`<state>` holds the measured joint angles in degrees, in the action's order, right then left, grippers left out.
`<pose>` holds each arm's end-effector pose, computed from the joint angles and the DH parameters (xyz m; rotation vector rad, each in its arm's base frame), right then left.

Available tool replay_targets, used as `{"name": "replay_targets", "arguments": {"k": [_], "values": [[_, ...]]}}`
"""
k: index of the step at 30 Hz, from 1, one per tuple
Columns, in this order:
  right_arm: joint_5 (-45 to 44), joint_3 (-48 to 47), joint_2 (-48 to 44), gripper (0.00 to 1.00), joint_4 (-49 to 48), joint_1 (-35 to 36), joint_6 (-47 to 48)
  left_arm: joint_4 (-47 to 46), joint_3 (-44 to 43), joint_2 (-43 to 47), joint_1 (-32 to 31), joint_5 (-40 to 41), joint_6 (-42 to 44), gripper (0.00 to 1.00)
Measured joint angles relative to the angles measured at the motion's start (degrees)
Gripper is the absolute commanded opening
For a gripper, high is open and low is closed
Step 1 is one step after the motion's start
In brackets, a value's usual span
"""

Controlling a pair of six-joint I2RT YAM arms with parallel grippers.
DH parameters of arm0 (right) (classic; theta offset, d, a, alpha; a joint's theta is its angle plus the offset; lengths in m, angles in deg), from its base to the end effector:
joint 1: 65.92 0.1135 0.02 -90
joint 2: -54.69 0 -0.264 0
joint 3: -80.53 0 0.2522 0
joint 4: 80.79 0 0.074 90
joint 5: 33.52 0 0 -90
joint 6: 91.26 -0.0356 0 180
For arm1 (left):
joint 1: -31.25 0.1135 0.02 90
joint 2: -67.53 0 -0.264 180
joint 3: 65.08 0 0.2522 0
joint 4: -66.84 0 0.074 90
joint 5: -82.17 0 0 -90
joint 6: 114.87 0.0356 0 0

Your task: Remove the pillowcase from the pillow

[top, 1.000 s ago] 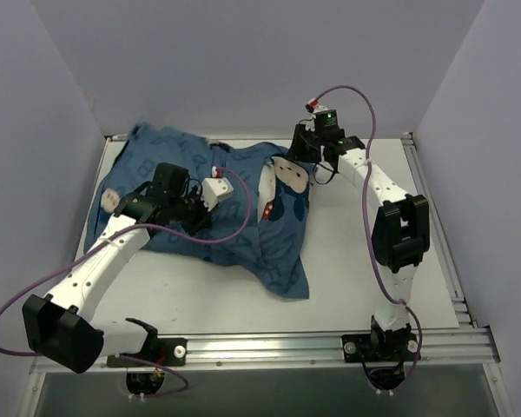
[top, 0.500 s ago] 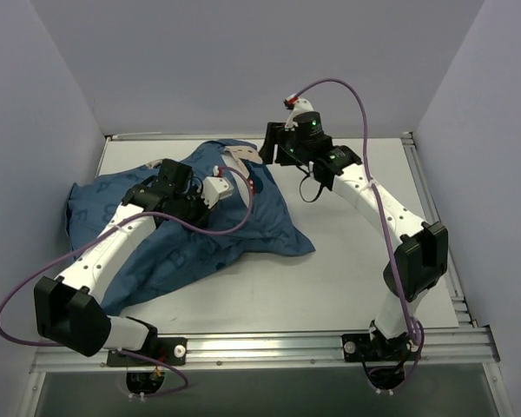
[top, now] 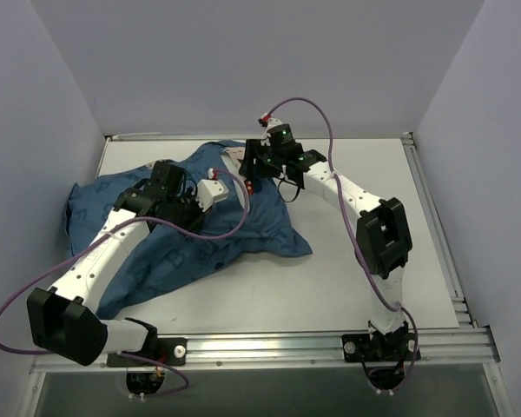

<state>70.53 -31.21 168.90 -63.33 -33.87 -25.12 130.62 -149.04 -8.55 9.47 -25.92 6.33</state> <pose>0.4042 0.2632 0.3064 -0.3157 1.9861 0.8766 0.2436 -0.1092 0.3150 1.2268 2.1875 -0.3344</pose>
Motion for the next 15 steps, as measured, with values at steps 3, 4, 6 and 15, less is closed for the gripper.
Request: {"name": "replay_targets", "arguments": {"k": [3,4,6,15], "values": [[-0.1,-2.2,2.0,0.37,0.5,0.3,-0.1,0.2,0.1,0.2,0.1,0.0,0.1,0.02],[-0.1,-2.7,2.2,0.23,0.6,0.3,0.0,0.2,0.1,0.2,0.2,0.1,0.2,0.02],[-1.0,-3.0,2.3,0.15,0.7,0.2,0.0,0.3,0.1,0.3,0.4,0.0,0.2,0.02],[-4.2,9.3,-4.9,0.0,-0.2,-4.7,-1.1,0.5,5.1,3.0,2.9,0.7,2.2,0.02]]}}
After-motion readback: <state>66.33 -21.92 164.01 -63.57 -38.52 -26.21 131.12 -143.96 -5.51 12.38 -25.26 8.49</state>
